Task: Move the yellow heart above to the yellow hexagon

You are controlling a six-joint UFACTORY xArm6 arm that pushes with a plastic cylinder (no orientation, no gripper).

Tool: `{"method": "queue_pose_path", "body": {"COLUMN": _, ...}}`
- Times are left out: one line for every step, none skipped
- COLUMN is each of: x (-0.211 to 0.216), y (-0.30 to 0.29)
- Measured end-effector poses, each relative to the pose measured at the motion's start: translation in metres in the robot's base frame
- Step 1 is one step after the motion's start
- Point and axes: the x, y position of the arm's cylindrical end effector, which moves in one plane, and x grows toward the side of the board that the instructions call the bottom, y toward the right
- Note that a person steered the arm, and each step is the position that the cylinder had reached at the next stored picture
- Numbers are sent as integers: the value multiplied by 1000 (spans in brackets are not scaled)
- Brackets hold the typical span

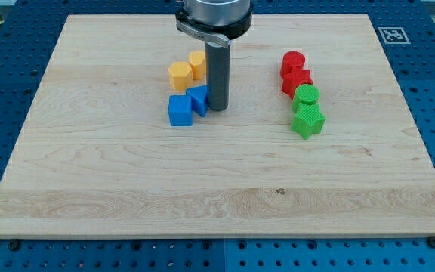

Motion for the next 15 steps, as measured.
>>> {"method": "queue_pose_path", "body": {"x": -19, "y": -14}}
{"method": "queue_pose_path", "body": {"x": -19, "y": -28}}
{"method": "queue_pose_path", "body": {"x": -19, "y": -28}}
{"method": "queue_pose_path", "body": {"x": -23, "y": -6}}
{"method": "queue_pose_path", "body": {"x": -23, "y": -6}}
{"method": "queue_pose_path", "body": {"x": -25, "y": -6}}
{"method": "queue_pose_path", "body": {"x": -33, "y": -6}}
{"method": "queue_pose_path", "body": {"x": -33, "y": -6}}
{"method": "queue_pose_path", "body": {"x": -35, "y": -6}}
{"method": "queue_pose_path", "body": {"x": -44, "y": 0}}
{"method": "queue_pose_path", "body": {"x": -52, "y": 0}}
{"method": "queue_pose_path", "body": {"x": -65, "y": 0}}
{"method": "queue_pose_path", "body": {"x": -77, "y": -1}}
{"method": "queue_pose_path", "body": {"x": -87, "y": -1}}
{"method": "queue_pose_path", "body": {"x": -87, "y": 9}}
